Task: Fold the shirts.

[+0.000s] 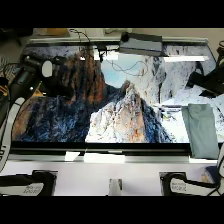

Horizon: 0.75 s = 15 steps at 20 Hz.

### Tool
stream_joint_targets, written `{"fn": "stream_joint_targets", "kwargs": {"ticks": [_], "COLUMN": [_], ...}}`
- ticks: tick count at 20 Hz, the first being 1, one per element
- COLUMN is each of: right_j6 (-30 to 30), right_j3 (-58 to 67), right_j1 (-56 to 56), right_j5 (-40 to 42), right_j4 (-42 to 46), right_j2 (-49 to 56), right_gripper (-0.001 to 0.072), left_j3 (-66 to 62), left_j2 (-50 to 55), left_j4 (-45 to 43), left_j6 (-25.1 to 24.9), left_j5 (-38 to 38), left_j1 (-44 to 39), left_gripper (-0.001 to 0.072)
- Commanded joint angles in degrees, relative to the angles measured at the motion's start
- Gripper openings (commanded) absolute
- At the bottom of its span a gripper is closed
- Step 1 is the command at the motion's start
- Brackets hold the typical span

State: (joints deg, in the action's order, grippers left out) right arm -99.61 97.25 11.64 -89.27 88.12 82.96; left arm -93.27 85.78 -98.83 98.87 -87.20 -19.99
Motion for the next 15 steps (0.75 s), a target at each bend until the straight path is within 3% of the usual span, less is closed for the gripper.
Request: {"fn": "stream_joint_targets", "kwargs": {"ticks": [1, 15], "right_j6": [-0.07, -0.07], "right_j3": [0.13, 0.13], "right_j1": [-1.03, -1.03], "right_j5": [-0.09, 0.00], "right_j4": [-0.11, -0.11], "right_j2": [0.24, 0.24], "right_gripper": [0.0655, 0.0655], "left_j3": [0.07, 0.96], "left_j2": [-2.97, -4.57], "left_j4": [1.84, 1.81], "left_j6": [2.73, 2.58], "left_j5": [5.95, 5.16], "left_j1": [0.44, -0.39], "left_gripper": [0.0673, 0.0673]}}
